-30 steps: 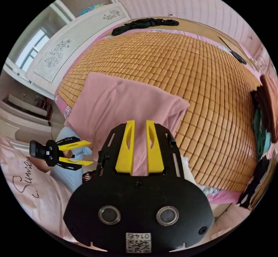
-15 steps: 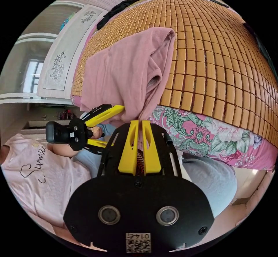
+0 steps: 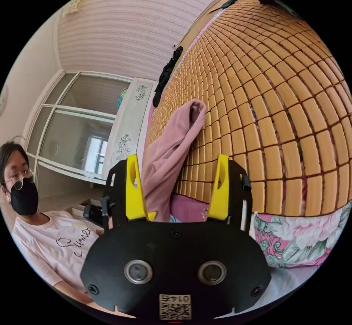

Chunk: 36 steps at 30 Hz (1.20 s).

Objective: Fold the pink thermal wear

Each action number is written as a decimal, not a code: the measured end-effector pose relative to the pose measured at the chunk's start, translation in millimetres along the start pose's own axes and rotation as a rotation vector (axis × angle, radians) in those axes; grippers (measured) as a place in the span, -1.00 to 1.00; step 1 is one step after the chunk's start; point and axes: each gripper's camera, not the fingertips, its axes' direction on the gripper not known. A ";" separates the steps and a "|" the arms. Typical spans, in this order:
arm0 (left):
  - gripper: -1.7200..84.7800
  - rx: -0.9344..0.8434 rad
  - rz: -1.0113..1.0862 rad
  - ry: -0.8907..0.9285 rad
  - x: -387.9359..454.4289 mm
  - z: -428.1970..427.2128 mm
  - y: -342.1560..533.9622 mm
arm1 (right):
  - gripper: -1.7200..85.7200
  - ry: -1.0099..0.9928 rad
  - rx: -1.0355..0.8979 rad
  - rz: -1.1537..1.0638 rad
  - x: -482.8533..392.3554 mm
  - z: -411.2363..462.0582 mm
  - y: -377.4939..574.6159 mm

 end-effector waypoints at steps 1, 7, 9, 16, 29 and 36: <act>-0.85 -0.006 0.004 -0.001 0.1 -6.2 -0.3 | -0.50 -0.103 0.023 0.033 8.7 7.3 -5.4; -0.86 0.021 0.048 -0.109 11.3 -48.8 -13.2 | -0.87 -0.081 0.031 0.001 -8.8 -12.1 -17.1; -0.86 0.063 0.061 -0.068 16.8 -59.9 -22.1 | -0.89 -0.064 0.056 -0.060 -24.4 -40.4 -12.9; -0.86 0.181 -0.011 0.200 38.6 -39.7 -55.2 | -0.90 0.185 0.201 -0.121 -75.8 -175.8 14.4; -0.84 0.069 -0.563 0.118 -116.2 -20.4 41.2 | -0.78 0.233 -0.156 -0.317 -172.9 18.6 -79.0; -0.84 -0.093 -0.775 0.132 -177.6 -3.1 104.7 | -0.76 0.499 -0.275 -0.518 -239.4 68.9 -119.9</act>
